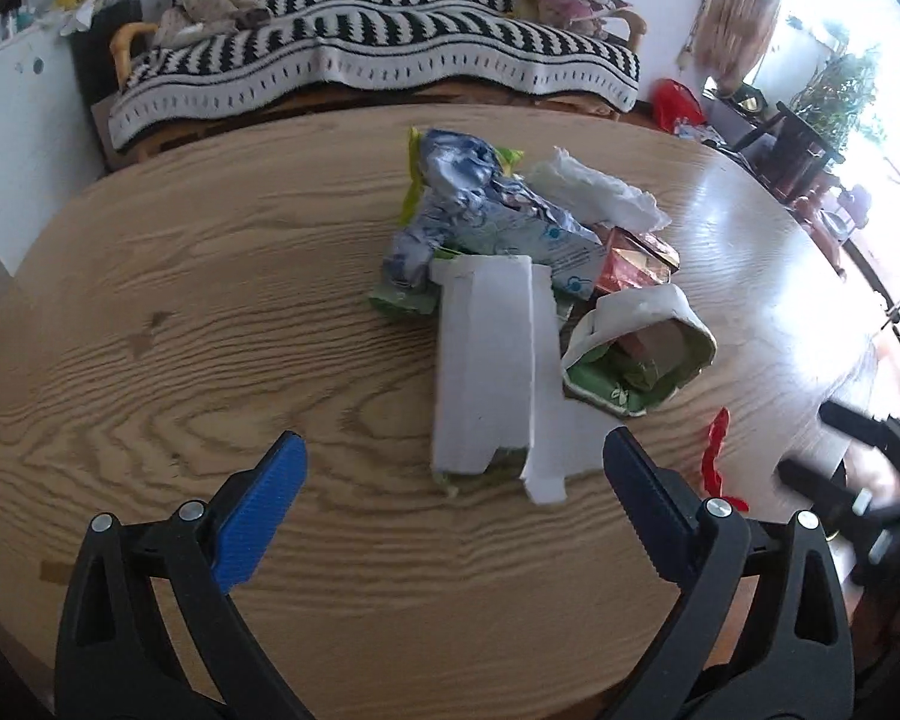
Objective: Collect trash
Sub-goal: 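Move both tools back over the trash pile on the table, then grasp the white paper box with left tool while right tool grasps the red ribbon, then carry box and ribbon to the black bin and open both tools over it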
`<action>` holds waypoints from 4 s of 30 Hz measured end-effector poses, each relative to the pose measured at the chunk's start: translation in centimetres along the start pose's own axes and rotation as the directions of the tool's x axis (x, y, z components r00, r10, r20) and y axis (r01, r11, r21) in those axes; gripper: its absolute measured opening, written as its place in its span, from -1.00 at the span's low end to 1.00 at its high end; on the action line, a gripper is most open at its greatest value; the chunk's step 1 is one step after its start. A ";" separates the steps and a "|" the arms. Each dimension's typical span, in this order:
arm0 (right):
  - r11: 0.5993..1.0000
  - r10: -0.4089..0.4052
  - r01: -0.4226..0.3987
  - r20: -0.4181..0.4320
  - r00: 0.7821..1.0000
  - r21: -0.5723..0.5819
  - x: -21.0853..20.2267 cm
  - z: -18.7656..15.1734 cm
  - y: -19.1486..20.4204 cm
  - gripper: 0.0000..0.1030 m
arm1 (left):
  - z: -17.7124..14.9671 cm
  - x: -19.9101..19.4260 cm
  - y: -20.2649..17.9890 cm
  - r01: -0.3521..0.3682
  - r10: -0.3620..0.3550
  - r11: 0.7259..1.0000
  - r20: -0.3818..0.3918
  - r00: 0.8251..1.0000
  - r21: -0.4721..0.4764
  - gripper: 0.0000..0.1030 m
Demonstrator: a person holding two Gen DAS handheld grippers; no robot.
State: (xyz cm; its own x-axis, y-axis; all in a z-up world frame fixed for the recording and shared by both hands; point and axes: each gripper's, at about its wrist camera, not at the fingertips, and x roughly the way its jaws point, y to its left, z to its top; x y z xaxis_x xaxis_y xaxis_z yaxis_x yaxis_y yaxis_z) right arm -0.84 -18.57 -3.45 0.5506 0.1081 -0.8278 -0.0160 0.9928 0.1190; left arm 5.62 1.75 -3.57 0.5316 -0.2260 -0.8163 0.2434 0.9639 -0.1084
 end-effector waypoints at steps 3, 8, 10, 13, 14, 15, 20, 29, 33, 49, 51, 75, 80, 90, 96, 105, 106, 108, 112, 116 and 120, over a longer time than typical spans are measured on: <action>1.000 0.013 -0.013 -0.021 1.000 -0.013 0.7 -0.8 0.1 0.80 | 0.2 1.5 -0.9 -0.008 0.008 1.000 -0.014 1.000 0.026 0.87; 0.999 0.006 -0.008 -0.033 0.999 -0.039 1.6 -1.5 0.5 0.80 | -0.1 3.1 -1.1 -0.080 0.081 0.996 -0.042 0.996 0.041 0.87; 0.999 0.005 -0.007 -0.034 0.999 -0.047 2.2 -1.6 0.9 0.80 | -0.2 3.5 -1.0 -0.089 0.091 0.995 -0.038 0.995 0.044 0.86; 0.998 -0.006 0.004 -0.038 0.999 -0.063 2.9 -1.7 1.3 0.71 | -0.3 4.1 -1.2 -0.099 0.101 0.993 -0.032 0.994 0.058 0.86; 0.998 -0.012 0.010 -0.042 0.999 -0.069 3.2 -1.7 1.4 0.67 | -0.3 4.3 -1.2 -0.102 0.104 0.993 -0.030 0.994 0.062 0.86; 0.997 -0.018 0.014 -0.048 0.999 -0.075 3.4 -1.7 1.5 0.56 | -0.3 4.4 -1.1 -0.106 0.108 0.992 -0.028 0.994 0.061 0.85; 0.990 -0.062 0.057 -0.033 0.998 -0.129 4.1 -1.8 1.9 0.00 | -0.2 4.5 -1.1 -0.079 0.080 0.996 -0.037 0.996 0.039 0.30; 0.992 -0.031 0.035 0.028 0.999 -0.123 2.1 -1.3 1.0 -0.81 | 0.1 1.5 -1.4 -0.043 0.043 0.999 -0.047 0.998 -0.009 -0.30; 0.995 -0.012 0.019 0.069 0.998 -0.102 0.4 -0.6 0.2 -0.81 | 0.0 -0.9 -0.9 -0.048 0.048 0.999 0.003 0.999 -0.025 -0.37; 0.999 0.008 -0.003 0.100 0.995 -0.042 -1.8 -0.3 -2.8 -0.82 | -0.3 -6.0 0.8 -0.019 0.029 0.996 0.119 0.992 -0.088 -0.54; 0.999 0.013 -0.010 0.099 0.995 -0.030 -1.9 -0.3 -3.0 -0.82 | -0.2 -6.5 1.2 -0.002 0.015 0.995 0.133 0.991 -0.095 -0.54; 1.000 0.012 -0.011 0.093 0.996 -0.016 -1.9 0.3 -3.7 -0.81 | 4.1 -12.0 1.7 0.067 0.018 0.973 0.360 0.933 -0.222 -0.54; 1.000 0.013 -0.012 0.099 0.995 -0.017 -2.0 0.6 -4.1 -0.81 | 5.2 -11.6 -2.5 0.025 0.015 0.995 0.379 0.925 -0.102 -0.54; 1.000 -0.002 -0.001 0.127 0.992 0.024 -3.8 0.9 -6.7 -0.81 | 6.2 -9.3 -6.3 0.082 -0.062 0.996 0.328 0.943 -0.047 -0.55; 0.996 -0.051 0.040 0.148 0.988 0.080 -5.8 0.1 -11.0 -0.81 | 5.2 -6.9 -11.3 0.121 -0.124 0.992 0.264 0.956 0.030 -0.55; 0.958 -0.179 0.138 0.147 0.973 0.252 -10.0 -3.8 -23.4 -0.81 | 2.5 -2.9 -23.2 0.231 -0.259 0.956 0.149 0.954 0.181 -0.55; 0.951 -0.192 0.148 0.144 0.971 0.270 -10.4 -4.4 -24.6 -0.81 | 2.1 -2.4 -24.8 0.245 -0.275 0.948 0.135 0.952 0.202 -0.55; 0.930 -0.227 0.174 0.136 0.964 0.324 -11.5 -5.9 -27.9 -0.81 | 0.9 -1.3 -28.4 0.283 -0.314 0.927 0.095 0.945 0.245 -0.55; 0.881 -0.279 0.207 0.115 0.953 0.425 -13.5 -8.8 -33.6 -0.81 | -1.5 0.7 -35.3 0.356 -0.385 0.873 0.025 0.922 0.334 -0.55; 0.828 -0.310 0.237 0.063 0.949 0.507 -14.1 -12.0 -38.3 -0.81 | -4.4 2.8 -41.5 0.426 -0.442 0.809 -0.059 0.895 0.404 -0.55; 0.782 -0.303 0.265 -0.027 0.953 0.565 -13.1 -14.6 -42.0 -0.81 | -7.2 4.6 -45.8 0.462 -0.462 0.756 -0.123 0.878 0.464 -0.55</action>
State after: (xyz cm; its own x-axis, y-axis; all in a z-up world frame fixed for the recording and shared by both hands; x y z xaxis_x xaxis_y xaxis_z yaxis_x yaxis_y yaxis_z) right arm -19.56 -60.88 -5.56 0.5067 -0.1966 -0.8394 0.6045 0.7753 0.1833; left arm -8.91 -42.42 -6.50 0.2552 -0.6263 -0.7366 0.8062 0.5584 -0.1955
